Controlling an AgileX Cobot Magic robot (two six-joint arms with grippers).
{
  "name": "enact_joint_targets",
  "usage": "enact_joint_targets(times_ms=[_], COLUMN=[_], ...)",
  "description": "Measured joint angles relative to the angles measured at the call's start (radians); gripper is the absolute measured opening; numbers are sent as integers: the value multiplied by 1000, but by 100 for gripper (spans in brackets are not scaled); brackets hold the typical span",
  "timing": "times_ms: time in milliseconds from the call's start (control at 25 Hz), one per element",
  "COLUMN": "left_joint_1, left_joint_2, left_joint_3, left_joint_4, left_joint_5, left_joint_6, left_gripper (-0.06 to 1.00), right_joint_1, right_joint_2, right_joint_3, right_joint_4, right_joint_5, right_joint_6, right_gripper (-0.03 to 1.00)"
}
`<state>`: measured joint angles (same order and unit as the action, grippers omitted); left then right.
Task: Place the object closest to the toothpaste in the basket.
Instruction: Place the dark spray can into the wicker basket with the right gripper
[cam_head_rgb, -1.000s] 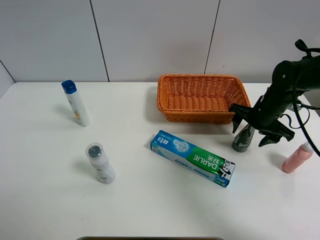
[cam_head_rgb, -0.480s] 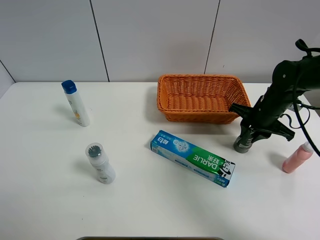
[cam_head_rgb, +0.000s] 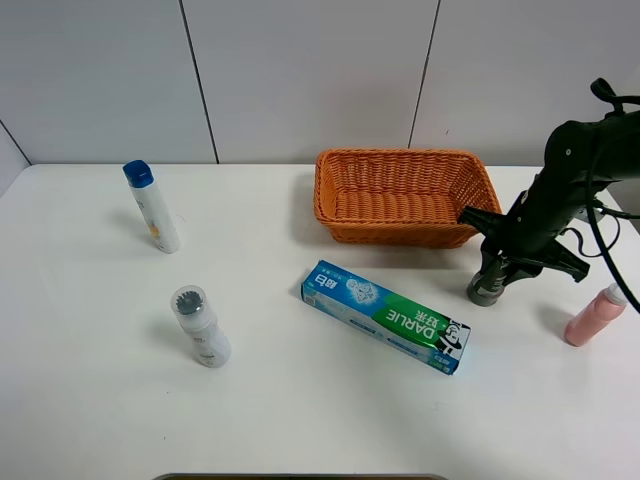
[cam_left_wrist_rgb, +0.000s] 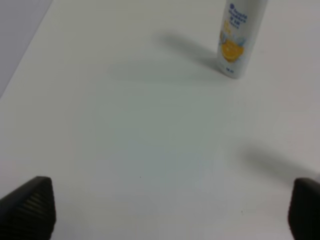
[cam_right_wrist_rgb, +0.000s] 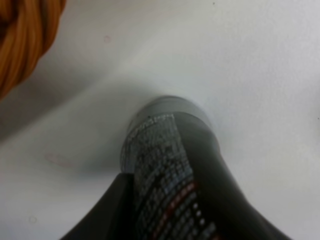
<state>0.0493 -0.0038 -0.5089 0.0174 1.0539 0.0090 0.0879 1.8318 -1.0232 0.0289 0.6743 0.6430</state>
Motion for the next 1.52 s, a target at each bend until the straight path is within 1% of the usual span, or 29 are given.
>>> enact_joint_targets(times_ms=[200,360,480,640,800,880,1040,1240,1520], left_joint_1=[0,0,0,0,0,0,0,0,0], left_joint_2=[0,0,0,0,0,0,0,0,0], left_joint_3=[0,0,0,0,0,0,0,0,0], left_joint_4=[0,0,0,0,0,0,0,0,0], left_joint_5=[0,0,0,0,0,0,0,0,0], left_joint_6=[0,0,0,0,0,0,0,0,0], left_gripper=[94,94,94,94,94,94,94,94,94], right_joint_1=[0,0,0,6,32,49,78,90,92], right_joint_2=[-24,-88,-129,-185,-243,-279,-355,-440,-497], right_joint_3=[0,0,0,0,0,0,0,0,0], right_joint_4=[0,-1,0,-1,0,0,0,0,0], right_joint_5=[-5,-4,19,72,114,117,108,76,-35], right_joint_6=[0,0,0,-4,-23,-28,-70,-157,-319], right_gripper=[36,36,36,35,35,35,35,35,35])
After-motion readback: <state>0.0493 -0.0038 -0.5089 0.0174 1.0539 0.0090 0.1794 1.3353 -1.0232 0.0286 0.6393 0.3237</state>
